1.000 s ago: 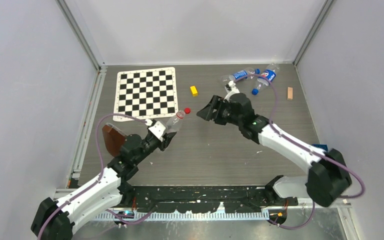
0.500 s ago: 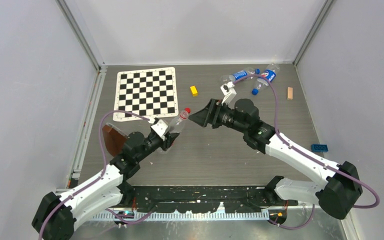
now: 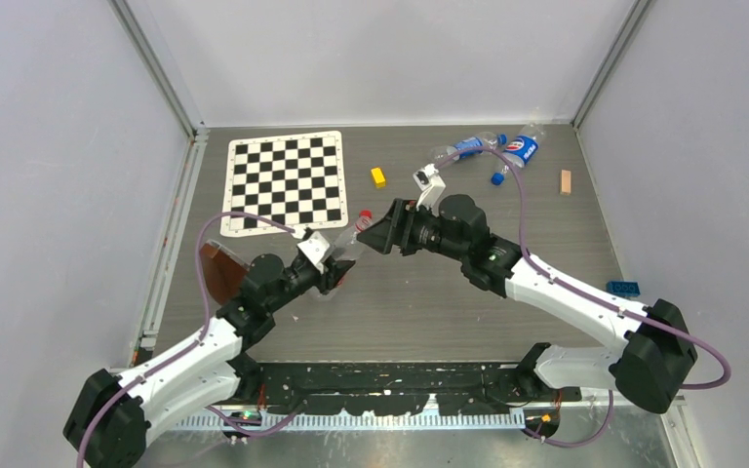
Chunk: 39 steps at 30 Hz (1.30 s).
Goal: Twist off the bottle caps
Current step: Place the plastic bottle at the center of the board.
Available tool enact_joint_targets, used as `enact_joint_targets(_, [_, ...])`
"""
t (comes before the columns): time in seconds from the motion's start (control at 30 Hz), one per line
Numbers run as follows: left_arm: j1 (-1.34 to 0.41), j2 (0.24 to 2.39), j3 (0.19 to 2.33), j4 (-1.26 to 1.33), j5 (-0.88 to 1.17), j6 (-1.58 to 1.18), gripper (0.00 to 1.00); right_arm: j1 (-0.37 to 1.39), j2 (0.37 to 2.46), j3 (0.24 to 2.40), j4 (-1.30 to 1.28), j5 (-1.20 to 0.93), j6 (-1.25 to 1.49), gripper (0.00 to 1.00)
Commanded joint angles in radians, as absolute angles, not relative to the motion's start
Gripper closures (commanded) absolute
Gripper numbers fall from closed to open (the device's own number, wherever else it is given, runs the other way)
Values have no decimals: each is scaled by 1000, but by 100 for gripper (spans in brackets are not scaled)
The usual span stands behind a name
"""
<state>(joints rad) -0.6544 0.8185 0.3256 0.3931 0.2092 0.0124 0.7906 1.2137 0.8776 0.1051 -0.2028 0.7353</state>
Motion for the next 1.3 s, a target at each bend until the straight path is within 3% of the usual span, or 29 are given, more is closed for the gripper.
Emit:
enact_joint_targets(0.0, [-653,826,376,462,256,6,77,798,1225,922,173,-166,715,27])
enact_joint_targets(0.4, [-653,839,397,444,318,18,76,800,1295,929,243,-174,736,39])
enact_joint_targets(0.6, [-653,855,400,455,322,21,73,799,1324,935,264,-180,729,56])
enact_joint_targets(0.73, [-653,860,399,453,321,24,70,800,1335,949,241,-179,711,74])
enact_joint_targets(0.93, [-653,865,393,451,305,22,44,801,1335,958,209,-165,695,88])
enact_joint_targets(0.97, [-653,866,393,451,301,20,15,801,1333,957,207,-157,693,89])
enact_joint_targets(1.0, [-653,866,391,451,295,20,2,801,1329,956,200,-140,691,89])
enact_joint_targets(1.27, [-653,787,356,453,197,7,0,804,1300,989,79,47,607,93])
